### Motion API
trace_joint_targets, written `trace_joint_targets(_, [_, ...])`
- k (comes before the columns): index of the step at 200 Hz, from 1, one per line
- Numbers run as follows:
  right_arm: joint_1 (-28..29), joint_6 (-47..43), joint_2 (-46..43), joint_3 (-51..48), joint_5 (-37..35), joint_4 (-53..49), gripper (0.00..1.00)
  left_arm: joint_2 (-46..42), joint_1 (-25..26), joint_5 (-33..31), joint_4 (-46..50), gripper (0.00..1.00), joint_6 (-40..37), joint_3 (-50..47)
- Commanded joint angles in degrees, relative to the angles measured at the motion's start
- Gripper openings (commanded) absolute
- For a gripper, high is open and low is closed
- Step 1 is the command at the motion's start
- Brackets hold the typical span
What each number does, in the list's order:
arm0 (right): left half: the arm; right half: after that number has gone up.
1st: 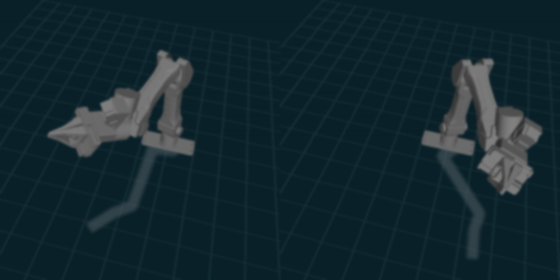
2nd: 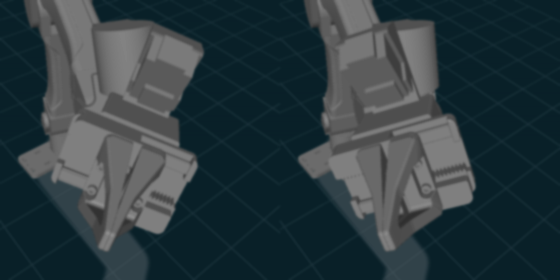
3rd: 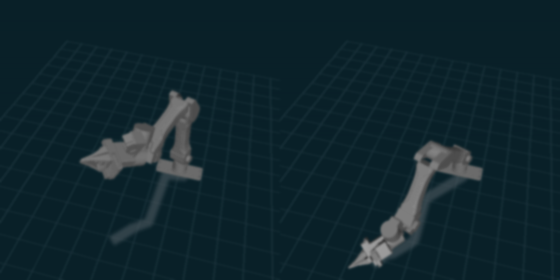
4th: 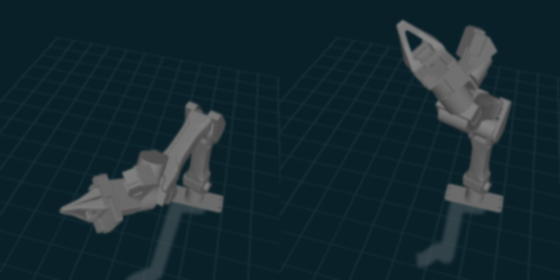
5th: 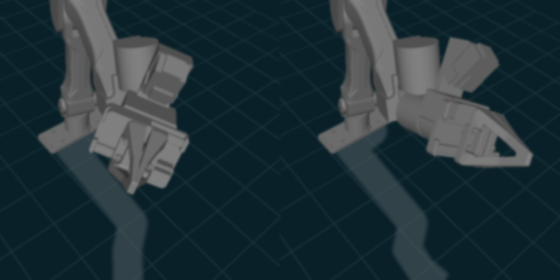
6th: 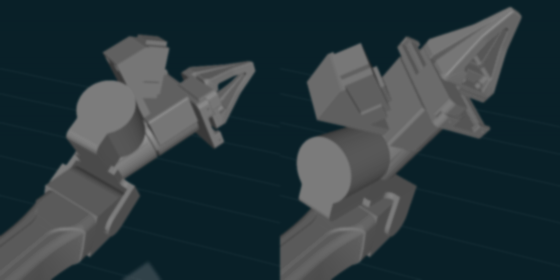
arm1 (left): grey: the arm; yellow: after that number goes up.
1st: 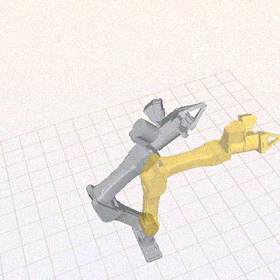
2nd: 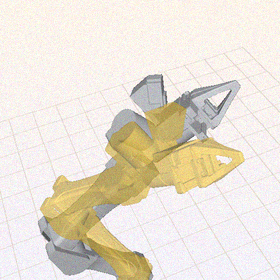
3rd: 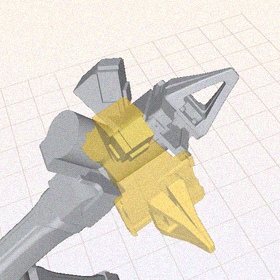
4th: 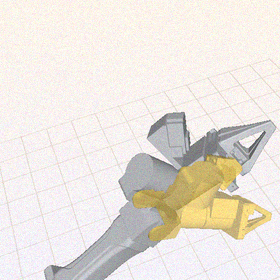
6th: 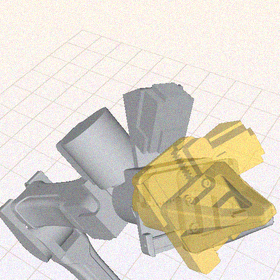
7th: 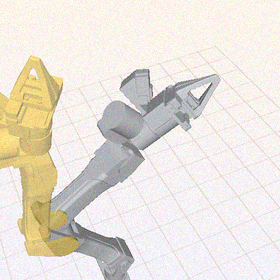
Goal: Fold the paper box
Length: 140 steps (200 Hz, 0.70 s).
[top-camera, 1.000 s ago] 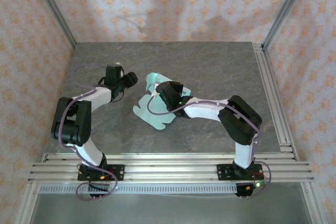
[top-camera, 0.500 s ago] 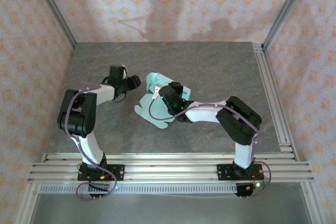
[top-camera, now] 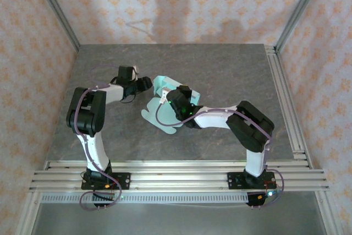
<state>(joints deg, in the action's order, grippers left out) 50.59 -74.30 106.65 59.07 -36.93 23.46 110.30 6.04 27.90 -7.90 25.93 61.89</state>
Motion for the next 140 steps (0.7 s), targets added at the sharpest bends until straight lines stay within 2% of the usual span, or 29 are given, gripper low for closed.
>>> trace_joint_targets(1, [0.3, 2.0, 1.0, 0.2, -1.4, -1.6, 0.00, -0.5, 1.4, 2.7, -1.4, 0.57, -2.5, 0.5])
trace_joint_targets(33, [0.0, 3.0, 1.8, 1.3, -1.3, -3.1, 0.00, -3.2, 2.5, 2.8, -5.4, 0.57, -2.1, -2.7])
trace_joint_targets(140, [-0.2, 4.1, 2.1, 2.4, -0.9, -4.5, 0.00, -6.5, 3.9, 2.2, -7.3, 0.57, -3.3, -7.5])
